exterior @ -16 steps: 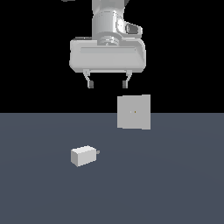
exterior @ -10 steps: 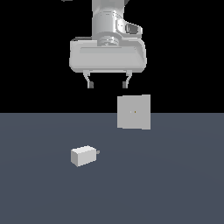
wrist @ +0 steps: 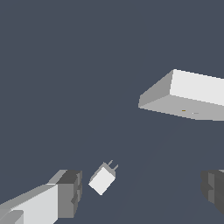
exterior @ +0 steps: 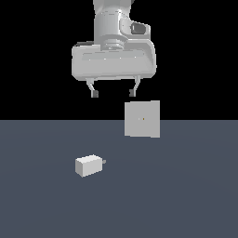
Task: Plug the charger into the wall socket.
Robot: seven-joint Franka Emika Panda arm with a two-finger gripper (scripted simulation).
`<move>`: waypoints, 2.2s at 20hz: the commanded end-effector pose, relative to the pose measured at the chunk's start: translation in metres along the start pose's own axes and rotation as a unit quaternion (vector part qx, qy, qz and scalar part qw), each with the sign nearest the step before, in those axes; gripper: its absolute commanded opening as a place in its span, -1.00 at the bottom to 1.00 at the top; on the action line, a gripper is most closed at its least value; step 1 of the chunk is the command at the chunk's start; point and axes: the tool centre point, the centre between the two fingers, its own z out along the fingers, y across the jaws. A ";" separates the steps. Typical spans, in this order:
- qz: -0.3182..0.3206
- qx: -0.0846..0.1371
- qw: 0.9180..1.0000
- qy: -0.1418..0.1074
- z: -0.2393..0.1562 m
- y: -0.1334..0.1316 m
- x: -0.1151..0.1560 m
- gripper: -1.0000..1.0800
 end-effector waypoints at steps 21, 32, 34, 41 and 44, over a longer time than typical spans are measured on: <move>0.180 -0.029 0.981 0.060 0.046 -0.014 -0.047 0.92; 0.255 -0.042 0.962 0.085 0.068 -0.024 -0.062 0.92; 0.269 -0.045 0.958 0.090 0.072 -0.026 -0.065 0.92; 0.309 -0.053 0.944 0.103 0.085 -0.032 -0.071 0.92; 0.321 -0.056 0.939 0.107 0.089 -0.034 -0.073 0.92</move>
